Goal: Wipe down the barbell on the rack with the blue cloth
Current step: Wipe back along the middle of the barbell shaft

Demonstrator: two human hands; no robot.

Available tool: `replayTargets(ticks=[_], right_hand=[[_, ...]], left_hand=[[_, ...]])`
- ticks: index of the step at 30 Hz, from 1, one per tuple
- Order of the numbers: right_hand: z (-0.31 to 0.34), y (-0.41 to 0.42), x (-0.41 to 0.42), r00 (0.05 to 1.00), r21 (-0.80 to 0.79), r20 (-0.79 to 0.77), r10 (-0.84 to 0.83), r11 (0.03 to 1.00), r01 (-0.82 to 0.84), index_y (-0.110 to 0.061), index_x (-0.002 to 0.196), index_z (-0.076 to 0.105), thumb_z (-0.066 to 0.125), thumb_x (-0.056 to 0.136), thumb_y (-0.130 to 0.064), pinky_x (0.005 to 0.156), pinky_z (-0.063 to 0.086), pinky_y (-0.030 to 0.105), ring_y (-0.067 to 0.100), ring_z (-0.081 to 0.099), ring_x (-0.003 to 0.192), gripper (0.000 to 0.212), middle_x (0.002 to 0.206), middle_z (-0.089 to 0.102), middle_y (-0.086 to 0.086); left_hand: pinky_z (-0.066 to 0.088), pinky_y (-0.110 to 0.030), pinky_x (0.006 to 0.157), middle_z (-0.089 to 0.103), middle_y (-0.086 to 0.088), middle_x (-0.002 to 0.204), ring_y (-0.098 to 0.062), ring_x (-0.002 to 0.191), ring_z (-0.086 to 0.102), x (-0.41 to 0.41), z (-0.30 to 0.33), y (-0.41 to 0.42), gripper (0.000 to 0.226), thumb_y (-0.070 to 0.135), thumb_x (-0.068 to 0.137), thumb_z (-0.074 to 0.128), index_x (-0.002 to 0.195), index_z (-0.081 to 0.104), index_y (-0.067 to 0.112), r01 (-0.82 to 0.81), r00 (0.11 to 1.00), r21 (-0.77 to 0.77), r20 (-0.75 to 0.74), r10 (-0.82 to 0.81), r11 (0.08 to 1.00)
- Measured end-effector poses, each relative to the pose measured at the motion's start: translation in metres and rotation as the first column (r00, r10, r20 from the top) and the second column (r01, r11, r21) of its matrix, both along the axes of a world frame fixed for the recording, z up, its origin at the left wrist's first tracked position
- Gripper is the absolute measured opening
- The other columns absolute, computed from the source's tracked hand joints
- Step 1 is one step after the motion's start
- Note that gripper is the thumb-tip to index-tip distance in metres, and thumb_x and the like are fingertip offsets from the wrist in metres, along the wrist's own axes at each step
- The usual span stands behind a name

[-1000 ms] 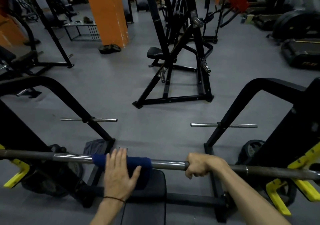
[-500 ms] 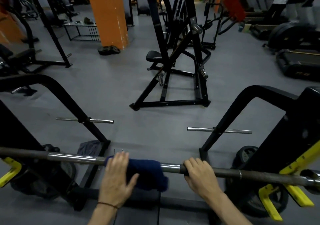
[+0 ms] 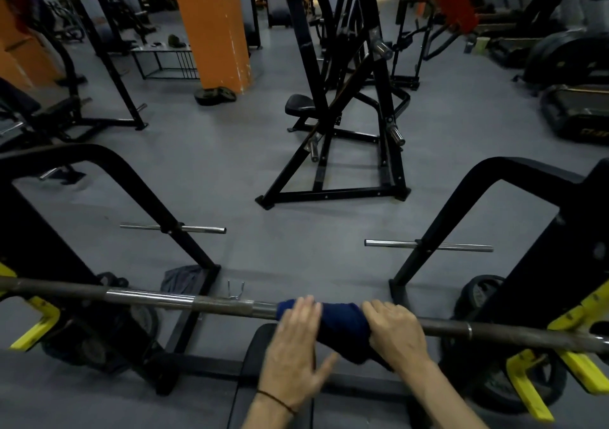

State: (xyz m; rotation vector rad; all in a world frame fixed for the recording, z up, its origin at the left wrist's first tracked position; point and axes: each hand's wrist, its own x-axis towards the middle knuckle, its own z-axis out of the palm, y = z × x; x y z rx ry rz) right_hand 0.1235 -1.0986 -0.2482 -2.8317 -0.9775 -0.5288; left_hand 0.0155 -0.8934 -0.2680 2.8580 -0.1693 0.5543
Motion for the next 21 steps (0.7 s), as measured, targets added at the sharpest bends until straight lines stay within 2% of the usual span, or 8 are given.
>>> replayTargets(ticks=[4,7,8,11,14,17,21], right_hand=[[0.002,0.002,-0.002,0.999,0.004,-0.034,-0.001,1.000,0.001,-0.018,0.067,0.056,0.097,0.045,-0.028,0.042,0.041,0.031,0.021,0.052,0.046,0.048,0.057,0.052,-0.001],[0.005,0.004,-0.004,1.000,0.001,-0.006,-0.010,1.000,0.010,-0.018,0.066,0.056,0.098,0.044,-0.030,0.042,0.041,0.031,0.021,0.053,0.045,0.049,0.057,0.053,-0.001],[0.005,0.004,-0.004,1.000,0.000,0.001,-0.012,1.000,0.012,-0.018,0.066,0.056,0.098,0.044,-0.030,0.041,0.041,0.031,0.021,0.054,0.045,0.048,0.057,0.053,-0.001],[0.005,0.003,-0.004,1.000,-0.006,0.007,-0.018,1.000,0.018,-0.018,0.067,0.057,0.096,0.047,-0.025,0.043,0.042,0.031,0.022,0.056,0.048,0.045,0.058,0.055,-0.001],[0.005,0.001,-0.002,1.000,-0.013,-0.001,-0.012,1.000,0.012,-0.018,0.068,0.055,0.090,0.044,-0.011,0.043,0.042,0.032,0.024,0.055,0.048,0.043,0.058,0.055,0.000],[0.011,0.001,-0.002,0.999,-0.011,-0.030,-0.027,1.000,0.026,-0.015,0.066,0.056,0.085,0.038,-0.007,0.041,0.041,0.032,0.027,0.054,0.046,0.041,0.057,0.055,0.002],[0.012,0.003,-0.007,1.000,-0.018,-0.012,-0.028,0.999,0.028,-0.015,0.067,0.057,0.093,0.054,-0.026,0.041,0.039,0.029,0.025,0.056,0.045,0.040,0.057,0.057,0.002]], left_hand=[[0.014,-0.046,0.126,0.030,-0.014,0.162,-0.034,0.151,0.027,-0.014,-0.005,0.087,0.082,0.061,0.099,0.039,0.153,0.035,-0.001,-0.226,0.973,-0.015,0.032,0.227,0.974],[0.010,-0.052,0.126,0.039,-0.024,0.155,-0.041,0.148,0.030,0.002,-0.002,0.059,0.086,0.064,0.099,0.034,0.149,0.039,-0.007,-0.376,0.926,-0.065,0.011,0.378,0.924],[0.009,-0.053,0.126,0.039,-0.024,0.154,-0.041,0.148,0.030,0.008,-0.001,0.035,0.086,0.064,0.099,0.035,0.148,0.039,-0.006,-0.346,0.938,-0.081,0.007,0.347,0.935],[0.013,-0.052,0.124,0.037,-0.016,0.158,-0.035,0.150,0.029,0.020,-0.002,-0.036,0.085,0.066,0.097,0.041,0.153,0.037,0.002,-0.095,0.995,-0.015,0.006,0.095,0.995],[0.017,-0.047,0.124,0.034,-0.010,0.161,-0.029,0.151,0.029,0.021,0.001,-0.040,0.080,0.061,0.095,0.049,0.155,0.036,0.010,0.018,0.999,0.018,0.039,-0.019,1.000],[0.022,-0.047,0.123,0.035,-0.013,0.161,-0.029,0.151,0.029,0.011,0.002,0.008,0.073,0.054,0.097,0.050,0.154,0.040,0.009,-0.006,0.997,0.016,0.072,0.005,1.000],[0.021,-0.051,0.124,0.038,-0.018,0.158,-0.033,0.150,0.031,-0.007,0.000,0.085,0.071,0.053,0.101,0.042,0.152,0.041,0.003,-0.228,0.970,0.026,0.091,0.225,0.973]])
